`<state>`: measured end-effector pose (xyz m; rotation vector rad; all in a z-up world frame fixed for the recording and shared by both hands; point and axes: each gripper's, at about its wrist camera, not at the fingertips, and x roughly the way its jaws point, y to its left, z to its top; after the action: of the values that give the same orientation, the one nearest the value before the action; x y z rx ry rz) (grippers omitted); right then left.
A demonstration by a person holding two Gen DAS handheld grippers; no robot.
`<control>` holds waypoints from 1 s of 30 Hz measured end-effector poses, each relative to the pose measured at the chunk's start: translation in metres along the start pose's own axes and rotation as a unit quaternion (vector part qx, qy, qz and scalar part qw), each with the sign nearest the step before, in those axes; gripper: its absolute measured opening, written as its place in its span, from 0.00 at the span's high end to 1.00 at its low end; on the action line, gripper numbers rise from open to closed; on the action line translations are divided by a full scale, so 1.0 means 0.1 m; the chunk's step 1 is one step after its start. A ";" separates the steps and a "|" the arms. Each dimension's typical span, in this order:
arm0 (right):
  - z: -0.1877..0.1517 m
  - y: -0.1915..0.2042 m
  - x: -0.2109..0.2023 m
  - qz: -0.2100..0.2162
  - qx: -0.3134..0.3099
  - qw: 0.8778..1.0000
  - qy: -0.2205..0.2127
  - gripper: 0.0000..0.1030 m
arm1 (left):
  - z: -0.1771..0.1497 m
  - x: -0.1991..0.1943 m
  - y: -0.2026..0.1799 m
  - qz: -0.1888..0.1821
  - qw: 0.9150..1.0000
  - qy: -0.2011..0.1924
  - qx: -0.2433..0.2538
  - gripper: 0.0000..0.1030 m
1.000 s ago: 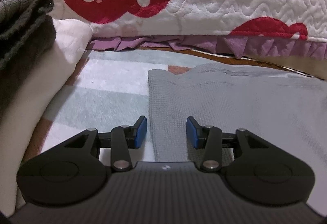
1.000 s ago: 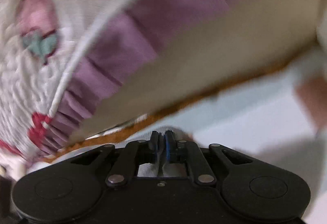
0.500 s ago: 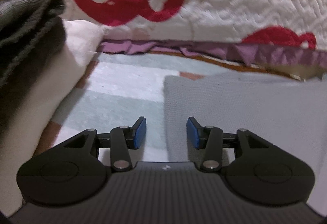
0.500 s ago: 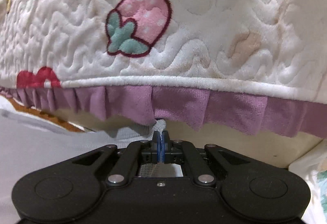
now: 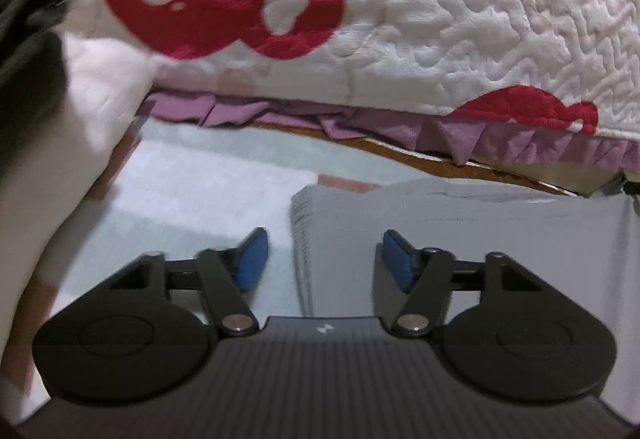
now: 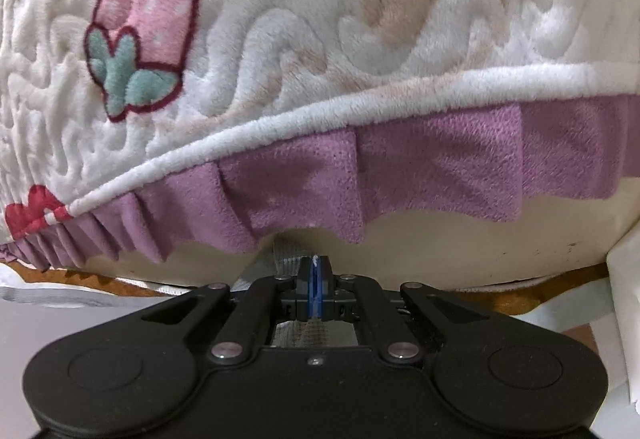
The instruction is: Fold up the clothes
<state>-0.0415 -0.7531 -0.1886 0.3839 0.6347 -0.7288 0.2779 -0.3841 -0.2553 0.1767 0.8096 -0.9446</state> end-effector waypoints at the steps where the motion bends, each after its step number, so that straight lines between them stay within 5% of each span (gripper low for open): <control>1: -0.01 0.00 0.01 -0.002 -0.003 1.000 0.002 0.98 | 0.02 0.01 -0.04 0.006 1.000 0.000 0.013 0.97; 6: -0.04 -0.15 0.15 0.029 0.013 0.999 0.020 0.91 | 0.10 -0.14 -0.13 0.061 0.995 -0.053 0.053 0.98; 9: -0.08 -0.24 0.12 0.061 0.044 0.997 0.020 0.48 | 0.08 -0.11 -0.02 0.056 0.997 -0.049 0.022 0.98; 10: -0.11 -0.26 0.10 0.067 0.046 0.996 0.020 0.45 | 0.07 -0.10 0.02 0.054 0.997 -0.047 0.011 0.98; 22: -0.31 -0.23 0.15 0.074 0.020 0.996 0.039 0.45 | 0.05 -0.01 0.43 0.008 0.995 -0.023 -0.100 0.84; 26: -0.25 -0.12 0.42 0.078 0.000 0.996 0.050 0.44 | 0.07 0.01 0.53 -0.033 0.987 -0.019 -0.153 0.64; 27: -0.25 -0.09 0.44 0.075 -0.009 0.996 0.043 0.51 | 0.09 0.02 0.53 -0.040 0.985 -0.016 -0.164 0.61; 28: -0.25 -0.06 0.46 0.083 -0.011 0.996 0.043 0.78 | 0.11 0.03 0.53 -0.048 0.984 -0.012 -0.173 0.60; 29: -0.25 -0.05 0.47 0.091 -0.008 0.995 0.048 0.94 | 0.12 0.04 0.51 -0.047 0.984 -0.007 -0.171 0.63; 30: -0.24 -0.04 0.45 0.092 -0.006 0.995 0.047 0.94 | 0.14 0.05 0.47 -0.038 0.986 -0.001 -0.161 0.67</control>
<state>-0.0277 -0.7650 -0.2368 0.4605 0.6817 -0.5334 0.3237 -0.3653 -0.2582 -0.1366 0.9610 -0.8726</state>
